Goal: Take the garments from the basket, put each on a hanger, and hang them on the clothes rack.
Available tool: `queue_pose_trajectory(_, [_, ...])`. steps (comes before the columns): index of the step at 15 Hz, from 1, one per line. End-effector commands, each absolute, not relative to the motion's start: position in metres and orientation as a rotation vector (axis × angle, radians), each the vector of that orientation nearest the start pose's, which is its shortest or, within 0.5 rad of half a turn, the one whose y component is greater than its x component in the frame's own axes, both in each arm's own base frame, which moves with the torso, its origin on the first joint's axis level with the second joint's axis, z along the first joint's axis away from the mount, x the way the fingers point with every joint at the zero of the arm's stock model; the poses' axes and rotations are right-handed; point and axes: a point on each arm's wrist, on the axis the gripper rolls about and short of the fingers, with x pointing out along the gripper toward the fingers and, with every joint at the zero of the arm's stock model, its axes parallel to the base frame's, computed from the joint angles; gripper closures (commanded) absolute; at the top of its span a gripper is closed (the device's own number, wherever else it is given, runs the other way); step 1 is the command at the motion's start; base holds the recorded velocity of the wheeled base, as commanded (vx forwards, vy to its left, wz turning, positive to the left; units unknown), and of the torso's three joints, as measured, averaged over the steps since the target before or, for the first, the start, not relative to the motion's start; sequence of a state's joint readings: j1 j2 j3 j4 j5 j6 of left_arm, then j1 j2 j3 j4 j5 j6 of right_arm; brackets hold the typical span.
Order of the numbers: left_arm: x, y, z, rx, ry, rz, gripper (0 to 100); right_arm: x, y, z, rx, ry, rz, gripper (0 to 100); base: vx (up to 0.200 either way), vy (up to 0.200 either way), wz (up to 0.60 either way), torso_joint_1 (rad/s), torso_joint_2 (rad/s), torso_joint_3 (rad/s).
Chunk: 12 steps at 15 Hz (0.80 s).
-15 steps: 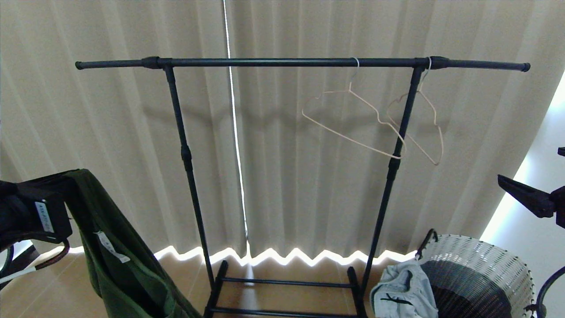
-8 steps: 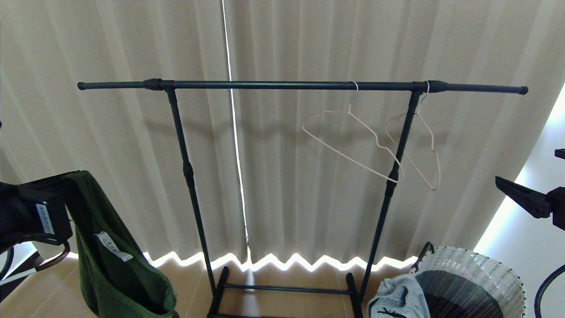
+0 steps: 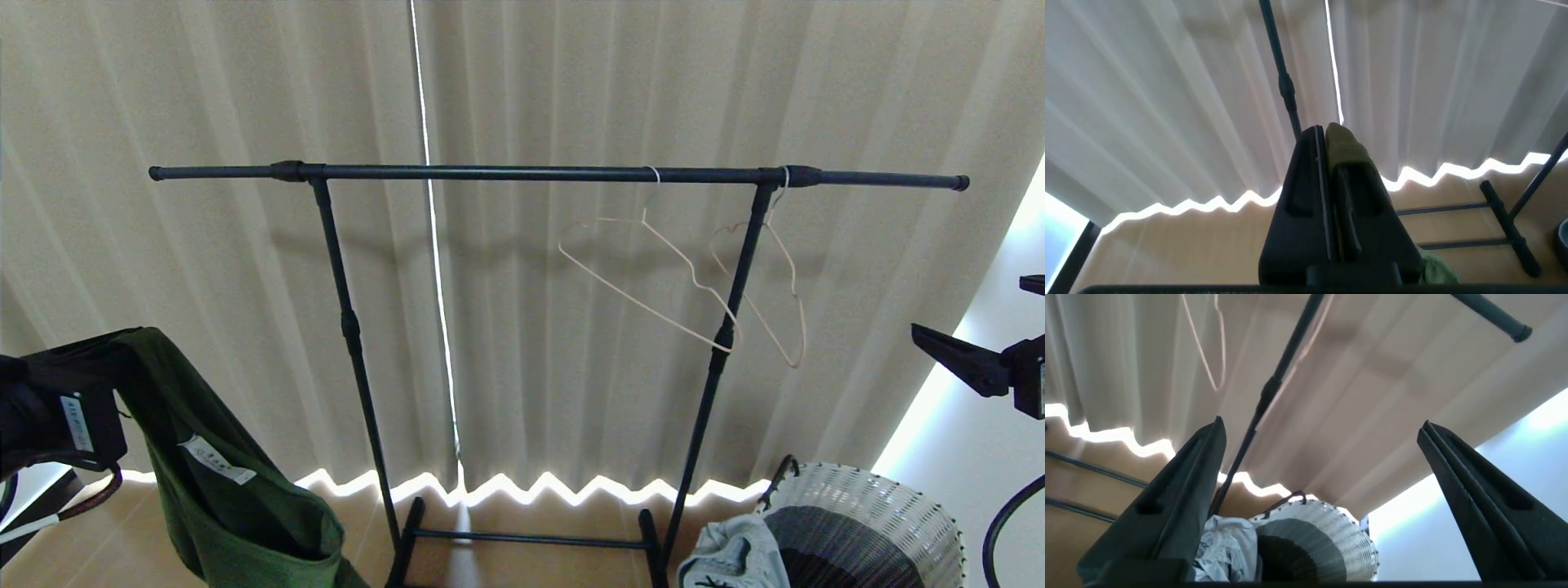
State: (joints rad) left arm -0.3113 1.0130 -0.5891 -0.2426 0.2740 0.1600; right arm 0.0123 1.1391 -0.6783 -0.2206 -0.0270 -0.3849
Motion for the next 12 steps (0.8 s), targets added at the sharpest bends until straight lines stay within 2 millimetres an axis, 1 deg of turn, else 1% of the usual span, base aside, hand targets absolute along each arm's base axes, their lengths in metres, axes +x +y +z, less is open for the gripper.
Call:
queue_pose_trajectory(1, [0.127,-0.035,0.234,0.211,0.169,-0.050,100,0.171,-0.004,0.235,-0.384,0.268,0.004,0,0.000,0.000,0.00,0.000,0.00,0.000])
queue_pose_trajectory(5, [0.127,-0.035,0.233,0.210,0.170,-0.050,100,0.178,-0.006,0.232,-0.382,0.292,-0.004,0,0.000,0.000,0.00,0.000,0.00,0.000])
queue_pose_trajectory(8, [0.128,-0.035,0.233,0.210,0.172,-0.050,100,0.187,-0.007,0.235,-0.343,0.293,-0.011,0,0.200,0.000,0.00,-0.004,0.00,0.004])
queue_pose_trajectory(12, [0.132,-0.036,0.233,0.215,0.182,-0.053,100,0.194,-0.007,0.229,-0.330,0.325,-0.009,0,0.200,0.000,0.00,0.008,0.00,0.001])
